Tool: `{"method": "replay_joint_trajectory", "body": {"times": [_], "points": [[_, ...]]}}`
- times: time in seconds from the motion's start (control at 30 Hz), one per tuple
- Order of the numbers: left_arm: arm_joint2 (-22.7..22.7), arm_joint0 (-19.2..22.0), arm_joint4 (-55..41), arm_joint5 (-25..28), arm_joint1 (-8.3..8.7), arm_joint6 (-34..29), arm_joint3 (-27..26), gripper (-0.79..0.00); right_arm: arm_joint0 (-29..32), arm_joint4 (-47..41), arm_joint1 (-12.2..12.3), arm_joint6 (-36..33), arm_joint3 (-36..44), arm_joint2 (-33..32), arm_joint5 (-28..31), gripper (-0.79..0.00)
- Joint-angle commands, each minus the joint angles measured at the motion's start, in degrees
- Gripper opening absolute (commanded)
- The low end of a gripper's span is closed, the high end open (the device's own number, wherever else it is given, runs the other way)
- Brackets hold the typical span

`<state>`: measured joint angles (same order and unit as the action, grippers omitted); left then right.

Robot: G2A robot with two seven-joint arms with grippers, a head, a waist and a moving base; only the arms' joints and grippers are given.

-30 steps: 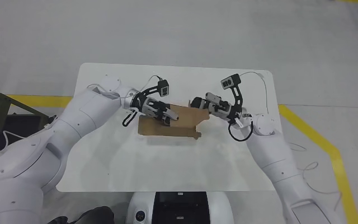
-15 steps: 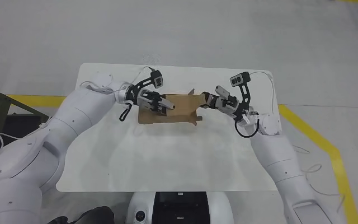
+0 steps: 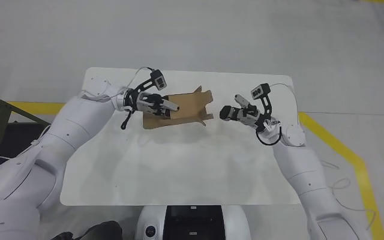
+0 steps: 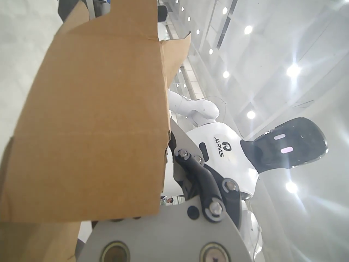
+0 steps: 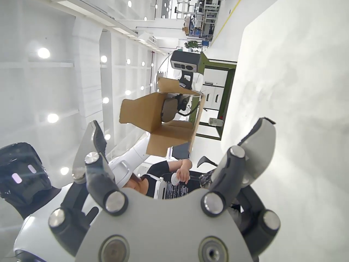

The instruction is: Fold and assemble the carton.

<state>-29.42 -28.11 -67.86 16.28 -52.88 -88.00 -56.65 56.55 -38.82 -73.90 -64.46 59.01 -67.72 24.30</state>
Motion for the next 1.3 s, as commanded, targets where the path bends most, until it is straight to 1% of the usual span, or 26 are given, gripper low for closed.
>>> {"method": "replay_joint_trajectory", "body": {"times": [0.0, 0.13, 0.2, 0.33, 0.4, 0.53, 0.57, 0.6, 0.8, 0.87, 0.9, 1.03, 1.27], "points": [[-0.11, 0.16, -0.94, 0.0, 0.23, 0.0, -1.0, -0.785, -0.2, -0.28, -0.13, -1.14, -1.21, 0.6, -0.51, 0.0], [0.27, 1.06, -1.18, 0.0, 0.51, 0.0, -3.04, -0.785, -0.91, -0.79, -0.62, -3.13, -3.47, 2.38, -0.91, 0.0], [1.01, 1.6, -1.18, -0.16, 0.54, 0.0, -3.91, -0.785, -1.18, -1.16, -0.91, -3.78, -4.22, 3.21, -0.61, -0.102], [3.25, 3.05, -0.49, -1.07, 0.26, 0.0, -5.25, -0.785, -1.79, -1.68, -1.41, -4.64, -5.66, 4.46, 0.14, -0.065], [4.34, 3.8, -0.49, -1.07, 0.04, 0.0, -5.58, -0.785, -2.12, -2.02, -1.65, -4.94, -6.34, 4.96, 0.4, -0.068], [5.85, 5.23, -1.38, -0.28, -0.45, 0.0, -5.11, -0.785, -2.61, -3.53, -2.16, -6.57, -7.3, 5.98, 0.57, -0.111], [6.07, 5.51, -1.9, -0.03, -0.57, 0.0, -4.88, -0.785, -2.69, -3.92, -2.28, -7.04, -7.55, 6.18, 0.59, -0.145], [6.23, 5.8, -2.31, 0.0, -0.69, 0.0, -4.65, -0.785, -2.8, -4.1, -2.37, -7.27, -7.83, 6.35, 0.7, -0.148], [5.94, 6.53, -3.78, 0.0, -1.22, 0.0, -4.18, -0.785, -3.38, -4.78, -2.83, -7.96, -9.05, 7.0, 1.3, -0.129], [5.5, 6.41, -3.79, 0.0, -1.28, 0.0, -4.19, -0.785, -3.55, -5.16, -2.92, -7.89, -9.56, 6.89, 1.69, -0.114], [5.31, 6.35, -3.61, 0.0, -1.29, 0.0, -4.15, -0.785, -3.58, -5.53, -2.95, -7.9, -9.73, 6.72, 2.02, -0.092], [4.67, 5.94, -3.18, 0.0, -1.28, 0.0, -3.87, -0.785, -3.74, -5.59, -2.96, -8.21, -10.17, 6.42, 2.64, -0.071], [3.6, 5.22, -2.25, 0.0, -1.6, 0.0, -2.1, -0.785, -3.22, -5.72, -2.76, -8.85, -9.56, 5.4, 4.13, -0.095]]}}
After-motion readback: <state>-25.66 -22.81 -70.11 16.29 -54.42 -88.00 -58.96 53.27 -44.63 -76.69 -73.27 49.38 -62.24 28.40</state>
